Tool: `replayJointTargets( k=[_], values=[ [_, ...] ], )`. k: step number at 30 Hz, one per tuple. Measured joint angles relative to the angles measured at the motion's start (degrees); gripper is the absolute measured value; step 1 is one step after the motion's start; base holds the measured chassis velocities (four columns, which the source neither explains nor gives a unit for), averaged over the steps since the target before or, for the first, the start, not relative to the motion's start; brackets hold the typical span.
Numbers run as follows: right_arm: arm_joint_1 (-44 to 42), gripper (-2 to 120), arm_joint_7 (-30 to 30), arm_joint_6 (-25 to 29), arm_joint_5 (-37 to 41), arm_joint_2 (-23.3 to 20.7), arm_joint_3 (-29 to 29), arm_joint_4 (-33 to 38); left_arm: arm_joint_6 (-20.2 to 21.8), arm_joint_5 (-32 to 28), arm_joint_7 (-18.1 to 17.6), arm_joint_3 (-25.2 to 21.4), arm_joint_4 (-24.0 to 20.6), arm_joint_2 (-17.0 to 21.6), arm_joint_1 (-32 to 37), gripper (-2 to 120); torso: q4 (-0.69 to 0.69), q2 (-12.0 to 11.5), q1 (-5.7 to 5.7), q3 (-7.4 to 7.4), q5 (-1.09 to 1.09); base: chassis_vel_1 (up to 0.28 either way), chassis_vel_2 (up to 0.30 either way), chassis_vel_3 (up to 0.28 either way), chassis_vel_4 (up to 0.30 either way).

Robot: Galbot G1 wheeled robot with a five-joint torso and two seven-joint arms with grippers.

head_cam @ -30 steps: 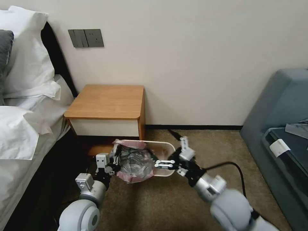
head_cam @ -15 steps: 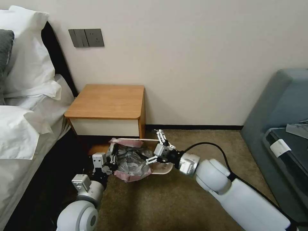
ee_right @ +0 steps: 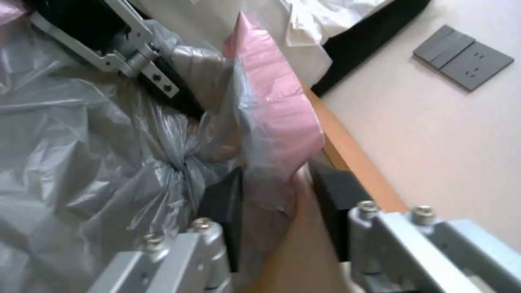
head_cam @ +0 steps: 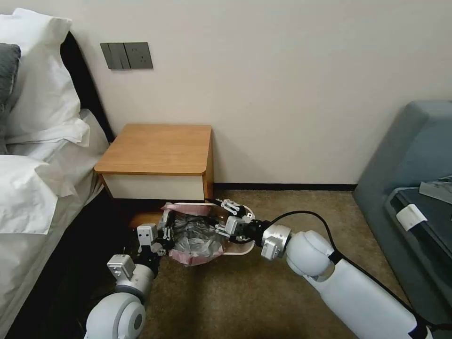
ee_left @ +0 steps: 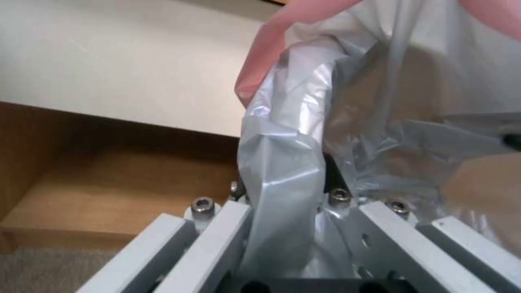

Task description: Pick up the garbage bag from the table and place it over the trash can.

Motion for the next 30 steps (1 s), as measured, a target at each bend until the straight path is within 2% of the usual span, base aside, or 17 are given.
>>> replayJointTargets(
  k=[1,4,5,8,14,20,22,23,25,26,28,29,30],
  values=[
    [0.0,31,0.0,0.0,0.0,0.0,0.0,0.0,0.0,0.0,0.0,0.0,0.0,0.0,0.0,3,0.0,0.0,0.0,0.0,0.0,0.0,0.0,0.0,0.0],
    [-0.27,18,0.15,0.02,-0.06,0.17,0.16,0.23,0.06,-0.03,-0.1,0.02,0.0,-0.01,0.01,3,0.0,0.0,0.0,0.0,0.0,0.0,0.0,0.0,0.0],
    [-0.27,18,0.15,0.02,-0.06,0.17,0.16,0.23,0.06,-0.03,-0.1,0.02,0.0,-0.01,0.01,3,0.0,0.0,0.0,0.0,0.0,0.0,0.0,0.0,0.0],
    [-0.41,3,0.38,0.02,-0.01,0.21,0.23,0.4,0.1,-0.07,-0.17,0.17,0.05,-0.22,-0.03,3,0.0,0.0,0.0,0.0,0.0,0.0,0.0,0.0,0.0],
    [-0.42,0,0.83,0.01,0.27,0.46,0.42,0.7,0.14,0.15,-0.37,0.17,0.47,-0.2,-0.08,3,0.01,0.0,0.0,0.0,0.0,0.0,0.0,0.0,0.0],
    [0.76,0,1.74,-0.33,1.56,1.11,1.21,0.59,-0.81,4.49,0.18,0.17,1.64,0.03,0.11,3,0.01,0.0,-0.01,0.0,0.0,0.0,0.0,0.0,0.0],
    [2.13,0,2.36,-1.0,2.93,1.08,1.78,0.17,-3.56,10.2,1.56,0.21,2.87,0.27,0.57,3,0.01,0.0,0.0,0.0,0.0,0.0,0.0,0.0,0.0],
    [2.13,0,2.36,-1.0,2.93,1.08,1.78,0.17,-3.56,10.2,1.56,0.21,2.87,0.27,0.57,3,0.01,0.0,0.0,0.0,0.0,0.0,0.0,0.0,0.0],
    [3.23,0,2.62,-1.2,3.64,0.65,2.42,-0.88,-8.46,13.65,3.28,0.06,4.03,0.47,0.89,3,0.01,0.0,0.0,0.0,0.0,0.0,0.0,0.0,0.0],
    [3.23,0,2.62,-1.2,3.64,0.65,2.42,-0.88,-8.46,13.65,3.28,0.06,4.03,0.47,0.89,3,0.01,0.0,0.0,0.0,0.0,0.0,0.0,0.0,0.0],
    [3.74,0,2.76,-1.21,4.0,0.16,2.68,-1.97,-12.22,14.77,4.58,-0.26,4.77,0.56,0.94,3,0.01,0.0,0.0,0.0,0.0,0.0,0.0,0.0,0.0],
    [4.13,0,2.88,-1.18,4.24,-0.34,2.92,-3.24,-16.4,15.22,6.16,-0.6,5.48,0.66,0.98,3,0.02,0.0,0.0,0.0,0.0,0.0,0.0,0.0,0.0],
    [4.13,0,2.88,-1.18,4.24,-0.34,2.92,-3.24,-16.4,15.22,6.16,-0.6,5.48,0.66,0.98,3,0.02,0.0,0.0,0.0,0.0,0.0,0.0,0.0,0.0]
  ],
)
